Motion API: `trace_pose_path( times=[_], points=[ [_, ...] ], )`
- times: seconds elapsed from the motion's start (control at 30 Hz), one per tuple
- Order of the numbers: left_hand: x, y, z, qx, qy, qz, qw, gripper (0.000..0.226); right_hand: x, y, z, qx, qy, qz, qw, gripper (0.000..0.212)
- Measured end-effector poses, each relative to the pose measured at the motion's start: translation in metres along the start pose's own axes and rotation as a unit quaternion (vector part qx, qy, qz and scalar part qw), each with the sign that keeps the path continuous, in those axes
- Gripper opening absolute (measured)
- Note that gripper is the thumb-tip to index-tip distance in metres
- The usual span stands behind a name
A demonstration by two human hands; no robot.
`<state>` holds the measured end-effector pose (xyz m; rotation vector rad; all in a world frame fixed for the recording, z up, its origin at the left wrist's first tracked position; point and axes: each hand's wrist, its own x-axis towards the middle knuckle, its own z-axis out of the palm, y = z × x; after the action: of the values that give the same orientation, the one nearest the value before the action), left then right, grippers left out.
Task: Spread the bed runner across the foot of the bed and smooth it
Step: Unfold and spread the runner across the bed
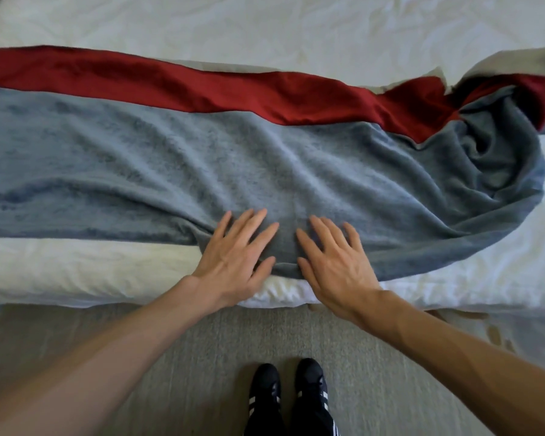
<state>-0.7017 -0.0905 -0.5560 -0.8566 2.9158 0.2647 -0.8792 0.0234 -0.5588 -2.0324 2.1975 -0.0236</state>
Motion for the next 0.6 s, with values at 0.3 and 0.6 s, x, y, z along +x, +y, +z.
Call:
trace_pose_path(
  times=[0.3,0.6],
  points=[
    [0.019,0.019,0.002,0.034,-0.071,-0.023,0.997,0.074,0.004,0.019,-0.002,0.037,-0.103,0.036,0.993,0.069],
    [0.113,0.097,-0.035,0.002,-0.008,0.023,1.0,0.066,-0.009,0.138,-0.067,0.007,0.03,0.089,0.996,0.043]
  ],
)
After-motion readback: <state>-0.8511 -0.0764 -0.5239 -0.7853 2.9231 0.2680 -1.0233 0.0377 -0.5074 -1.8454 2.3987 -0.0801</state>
